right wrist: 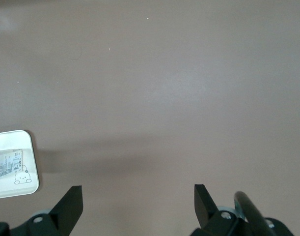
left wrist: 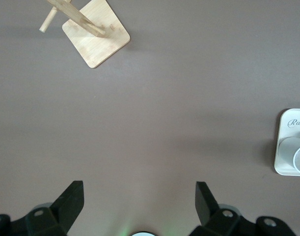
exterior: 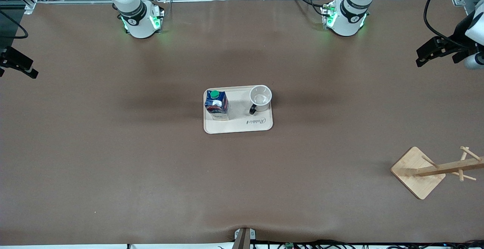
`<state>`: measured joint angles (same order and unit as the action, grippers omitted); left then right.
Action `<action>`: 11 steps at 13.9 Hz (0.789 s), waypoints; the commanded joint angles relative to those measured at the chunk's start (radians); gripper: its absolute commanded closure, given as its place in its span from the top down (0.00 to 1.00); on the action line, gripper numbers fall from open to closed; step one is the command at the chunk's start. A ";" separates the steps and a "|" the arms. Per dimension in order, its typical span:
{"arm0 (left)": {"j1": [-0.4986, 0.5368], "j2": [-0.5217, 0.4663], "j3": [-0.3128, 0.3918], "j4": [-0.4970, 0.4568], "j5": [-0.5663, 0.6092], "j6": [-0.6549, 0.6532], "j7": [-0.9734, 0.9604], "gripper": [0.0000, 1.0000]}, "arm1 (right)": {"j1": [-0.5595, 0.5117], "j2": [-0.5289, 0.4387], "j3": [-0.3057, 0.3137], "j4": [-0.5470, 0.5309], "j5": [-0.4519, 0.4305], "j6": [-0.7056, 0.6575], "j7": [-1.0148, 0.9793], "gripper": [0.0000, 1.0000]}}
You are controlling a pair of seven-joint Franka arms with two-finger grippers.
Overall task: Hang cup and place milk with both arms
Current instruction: 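Move the left gripper from rest toward the white tray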
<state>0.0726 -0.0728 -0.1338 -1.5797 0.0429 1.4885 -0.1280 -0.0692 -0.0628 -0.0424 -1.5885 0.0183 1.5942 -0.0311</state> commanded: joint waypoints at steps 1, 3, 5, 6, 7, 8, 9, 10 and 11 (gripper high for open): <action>0.003 0.011 -0.001 0.026 -0.017 -0.014 0.007 1.00 | -0.017 0.011 0.013 0.030 -0.009 -0.017 0.010 1.00; -0.002 0.013 -0.001 0.026 -0.017 -0.014 0.004 1.00 | -0.018 0.011 0.013 0.032 -0.009 -0.016 0.011 1.00; -0.007 0.037 -0.001 0.047 -0.011 -0.014 0.002 1.00 | -0.017 0.011 0.013 0.033 -0.009 -0.016 0.011 1.00; -0.010 0.063 -0.003 0.084 -0.006 -0.013 0.011 1.00 | -0.017 0.011 0.013 0.033 -0.008 -0.016 0.013 1.00; -0.020 0.085 -0.009 0.111 -0.002 -0.014 0.010 1.00 | -0.017 0.011 0.013 0.033 -0.008 -0.014 0.014 1.00; -0.031 0.096 -0.016 0.113 0.002 -0.014 0.007 1.00 | -0.017 0.011 0.013 0.033 -0.008 -0.014 0.014 1.00; -0.043 0.103 -0.024 0.110 0.000 -0.014 -0.001 1.00 | -0.017 0.011 0.013 0.033 -0.009 -0.014 0.014 1.00; -0.057 0.120 -0.036 0.109 -0.002 -0.014 -0.004 1.00 | -0.017 0.011 0.013 0.033 -0.009 -0.014 0.014 1.00; -0.075 0.126 -0.046 0.107 0.000 -0.014 -0.013 1.00 | -0.018 0.011 0.013 0.033 -0.009 -0.014 0.014 1.00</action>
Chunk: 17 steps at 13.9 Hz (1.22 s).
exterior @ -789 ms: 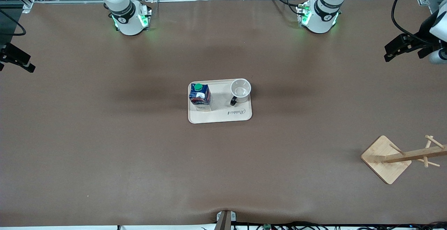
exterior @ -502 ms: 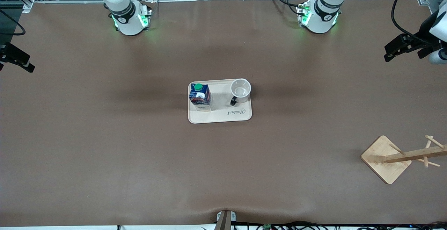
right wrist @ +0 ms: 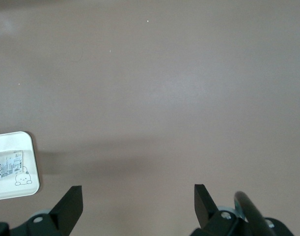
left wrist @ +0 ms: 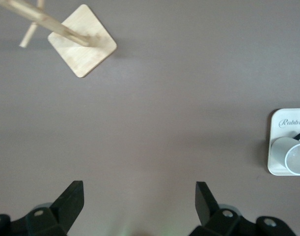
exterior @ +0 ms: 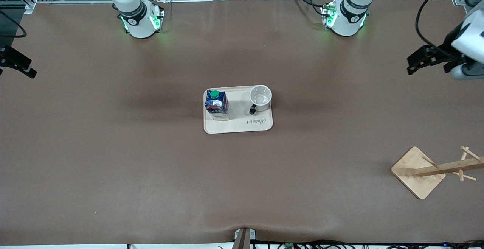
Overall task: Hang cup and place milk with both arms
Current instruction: 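Move the left gripper from rest toward the white tray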
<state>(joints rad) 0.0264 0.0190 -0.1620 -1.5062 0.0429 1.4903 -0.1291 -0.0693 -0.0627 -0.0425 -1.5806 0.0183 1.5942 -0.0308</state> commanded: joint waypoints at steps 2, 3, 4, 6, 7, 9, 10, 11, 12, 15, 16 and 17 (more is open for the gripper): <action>-0.077 0.064 -0.037 0.032 0.002 -0.016 -0.078 1.00 | -0.018 0.011 0.013 0.025 -0.009 -0.014 0.015 1.00; -0.109 0.076 -0.043 0.032 0.003 -0.013 -0.122 1.00 | -0.018 0.011 0.013 0.025 -0.009 -0.014 0.015 1.00; -0.150 0.088 -0.042 0.032 0.003 -0.012 -0.167 1.00 | -0.018 0.011 0.013 0.025 -0.009 -0.014 0.015 1.00; -0.196 0.105 -0.045 0.032 0.003 -0.004 -0.228 1.00 | -0.018 0.011 0.013 0.025 -0.009 -0.014 0.015 1.00; -0.221 0.119 -0.047 0.034 0.000 0.001 -0.253 1.00 | -0.018 0.011 0.013 0.025 -0.009 -0.014 0.017 1.00; -0.262 0.137 -0.047 0.035 0.002 0.017 -0.314 1.00 | -0.018 0.011 0.013 0.025 -0.009 -0.014 0.017 1.00; -0.290 0.147 -0.045 0.035 0.002 0.034 -0.343 1.00 | -0.018 0.011 0.013 0.025 -0.009 -0.014 0.017 1.00; -0.299 0.162 -0.045 0.035 0.003 0.050 -0.368 1.00 | -0.018 0.011 0.013 0.025 -0.009 -0.014 0.015 1.00; -0.318 0.174 -0.045 0.035 0.003 0.060 -0.398 1.00 | -0.018 0.011 0.013 0.025 -0.009 -0.014 0.017 1.00; -0.332 0.196 -0.045 0.035 0.003 0.087 -0.429 1.00 | -0.018 0.011 0.013 0.025 -0.009 -0.014 0.017 1.00; -0.333 0.199 -0.045 0.035 0.005 0.091 -0.431 1.00 | -0.018 0.011 0.013 0.025 -0.009 -0.014 0.017 1.00; -0.335 0.212 -0.045 0.037 0.005 0.096 -0.432 1.00 | -0.018 0.011 0.013 0.025 -0.009 -0.014 0.017 1.00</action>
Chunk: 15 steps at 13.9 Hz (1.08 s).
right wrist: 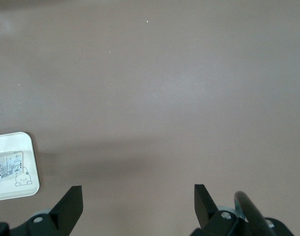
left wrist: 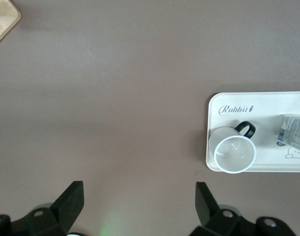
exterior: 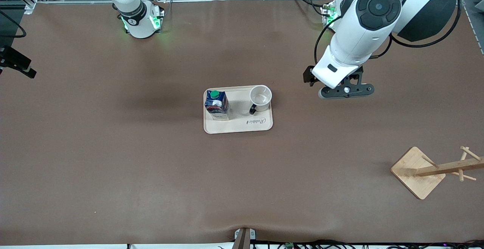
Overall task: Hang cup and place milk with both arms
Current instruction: 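Lower the left gripper over the white mug's rim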
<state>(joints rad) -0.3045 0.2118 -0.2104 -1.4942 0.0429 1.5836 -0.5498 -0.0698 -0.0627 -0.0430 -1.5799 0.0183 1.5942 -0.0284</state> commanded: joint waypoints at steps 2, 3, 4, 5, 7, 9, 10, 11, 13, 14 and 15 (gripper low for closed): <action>-0.010 0.029 0.003 0.023 0.005 0.007 -0.012 1.00 | -0.018 0.011 0.014 0.024 -0.009 -0.014 0.015 1.00; -0.011 0.038 0.003 0.023 0.005 0.007 -0.012 1.00 | -0.018 0.011 0.014 0.024 -0.009 -0.014 0.013 1.00; -0.011 0.038 0.003 0.023 0.006 0.010 -0.012 1.00 | -0.018 0.011 0.014 0.024 -0.009 -0.013 0.015 1.00; -0.010 0.038 0.003 0.022 0.005 0.010 -0.012 1.00 | -0.018 0.011 0.014 0.024 -0.009 -0.014 0.015 1.00; -0.010 0.037 0.003 0.022 0.005 0.010 -0.012 1.00 | -0.018 0.011 0.014 0.024 -0.009 -0.013 0.015 1.00; -0.013 0.038 0.003 0.022 0.005 0.010 -0.019 1.00 | -0.018 0.012 0.014 0.024 -0.009 -0.013 0.015 1.00; -0.019 0.038 0.003 0.020 0.003 0.010 -0.034 1.00 | -0.018 0.011 0.014 0.024 -0.009 -0.013 0.015 1.00; -0.022 0.038 0.003 0.020 0.003 0.010 -0.039 1.00 | -0.018 0.012 0.014 0.024 -0.009 -0.013 0.015 1.00; -0.025 0.040 0.003 0.022 0.003 0.010 -0.041 1.00 | -0.018 0.012 0.014 0.024 -0.008 -0.013 0.015 1.00; -0.027 0.040 0.003 0.020 0.005 0.010 -0.041 1.00 | -0.018 0.012 0.014 0.024 -0.008 -0.013 0.013 1.00; -0.027 0.043 0.003 0.022 0.005 0.010 -0.041 1.00 | -0.018 0.011 0.014 0.024 -0.008 -0.013 0.013 1.00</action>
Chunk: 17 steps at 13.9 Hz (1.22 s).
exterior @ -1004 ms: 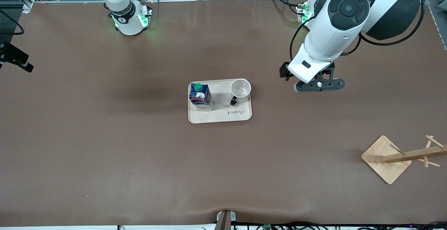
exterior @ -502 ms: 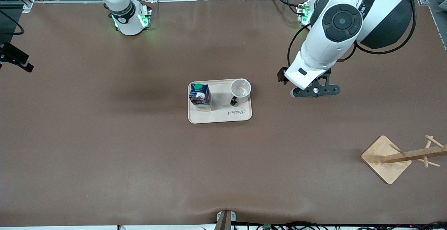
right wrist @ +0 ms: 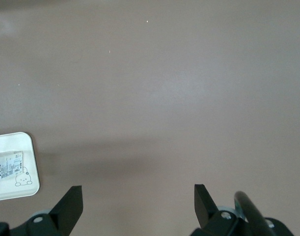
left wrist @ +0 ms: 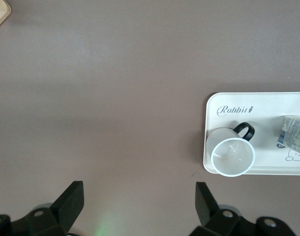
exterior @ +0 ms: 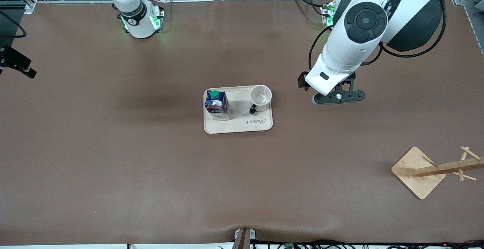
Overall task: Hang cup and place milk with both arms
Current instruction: 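Lower the left gripper over the white mug's rim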
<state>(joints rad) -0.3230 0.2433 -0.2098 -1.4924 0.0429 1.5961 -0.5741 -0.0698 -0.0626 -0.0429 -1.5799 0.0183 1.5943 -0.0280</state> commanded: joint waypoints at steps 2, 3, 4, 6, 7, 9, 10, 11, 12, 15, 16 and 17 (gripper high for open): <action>-0.019 0.016 0.003 0.021 0.005 -0.002 -0.017 1.00 | -0.018 0.012 0.014 0.024 -0.008 -0.013 0.013 1.00; -0.019 0.016 0.003 0.021 0.005 -0.001 -0.017 1.00 | -0.018 0.012 0.014 0.024 -0.008 -0.013 0.014 1.00; -0.021 0.017 0.003 0.021 0.005 -0.001 -0.017 1.00 | -0.018 0.012 0.015 0.024 -0.008 -0.013 0.013 1.00; -0.027 0.031 0.003 0.023 0.003 -0.001 -0.017 1.00 | -0.018 0.012 0.014 0.024 -0.008 -0.013 0.013 1.00; -0.030 0.037 0.003 0.024 0.003 0.005 -0.017 1.00 | -0.018 0.013 0.014 0.024 -0.008 -0.013 0.013 1.00; -0.034 0.047 0.003 0.023 0.005 0.031 -0.020 1.00 | -0.013 0.020 0.014 0.024 -0.008 -0.011 0.013 1.00; -0.044 0.053 0.001 0.021 0.002 0.050 -0.032 1.00 | -0.011 0.021 0.015 0.024 -0.008 -0.010 0.013 1.00; -0.045 0.056 0.001 0.018 0.002 0.065 -0.058 1.00 | -0.011 0.021 0.015 0.024 -0.008 -0.010 0.013 1.00; -0.063 0.074 0.001 0.018 0.002 0.074 -0.076 1.00 | -0.010 0.020 0.015 0.024 -0.008 -0.010 0.013 1.00; -0.128 0.122 0.003 -0.034 0.002 0.169 -0.084 1.00 | -0.011 0.021 0.014 0.024 -0.008 -0.007 0.013 1.00; -0.133 0.129 0.001 -0.060 0.002 0.210 -0.082 1.00 | -0.011 0.021 0.014 0.024 -0.008 -0.007 0.013 1.00; -0.142 0.151 -0.002 -0.077 0.002 0.246 -0.081 1.00 | -0.011 0.021 0.015 0.024 -0.008 -0.005 0.013 1.00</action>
<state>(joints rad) -0.4497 0.3705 -0.2123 -1.5342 0.0430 1.7795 -0.6484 -0.0698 -0.0530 -0.0399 -1.5798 0.0183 1.5958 -0.0280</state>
